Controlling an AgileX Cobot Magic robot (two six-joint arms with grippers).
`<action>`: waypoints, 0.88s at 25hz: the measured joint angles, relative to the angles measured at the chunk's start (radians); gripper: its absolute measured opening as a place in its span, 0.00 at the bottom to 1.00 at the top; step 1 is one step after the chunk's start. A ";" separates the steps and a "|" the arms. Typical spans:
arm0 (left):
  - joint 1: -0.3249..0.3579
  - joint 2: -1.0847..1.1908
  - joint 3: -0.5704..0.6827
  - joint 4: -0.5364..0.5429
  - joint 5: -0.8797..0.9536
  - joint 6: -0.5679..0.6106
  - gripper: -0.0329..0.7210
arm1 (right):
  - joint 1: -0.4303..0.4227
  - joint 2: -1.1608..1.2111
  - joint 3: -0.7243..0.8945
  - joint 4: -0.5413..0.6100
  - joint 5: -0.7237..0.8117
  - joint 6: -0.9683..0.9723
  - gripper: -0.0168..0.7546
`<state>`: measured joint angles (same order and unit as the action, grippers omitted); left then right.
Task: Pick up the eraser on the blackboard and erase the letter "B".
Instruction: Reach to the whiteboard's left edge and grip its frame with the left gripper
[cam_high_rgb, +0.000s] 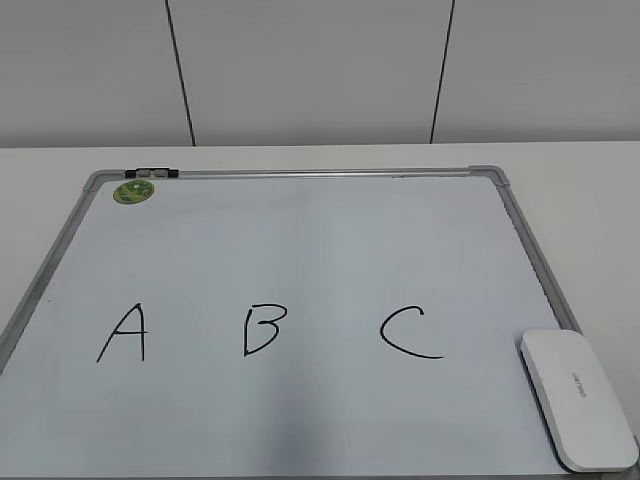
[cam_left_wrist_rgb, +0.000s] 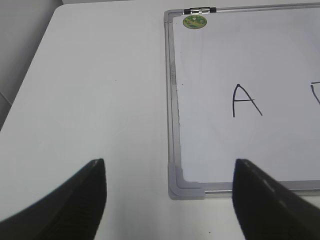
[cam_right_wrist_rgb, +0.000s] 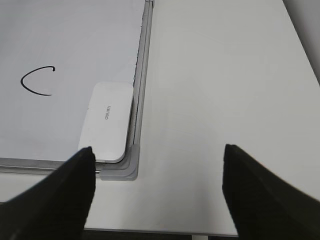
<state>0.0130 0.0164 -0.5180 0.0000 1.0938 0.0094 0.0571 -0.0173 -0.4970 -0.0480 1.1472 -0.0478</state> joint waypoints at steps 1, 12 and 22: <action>0.000 0.000 0.000 0.000 0.000 0.000 0.82 | 0.000 0.000 0.000 0.000 0.000 0.000 0.78; 0.000 0.000 0.000 0.000 0.000 0.000 0.82 | 0.000 0.000 0.000 0.000 0.000 0.000 0.78; 0.000 0.282 -0.034 0.000 -0.244 0.000 0.82 | 0.000 0.000 0.000 0.000 0.000 0.000 0.78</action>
<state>0.0130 0.2988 -0.5521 0.0000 0.8502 0.0094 0.0571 -0.0173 -0.4970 -0.0480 1.1472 -0.0478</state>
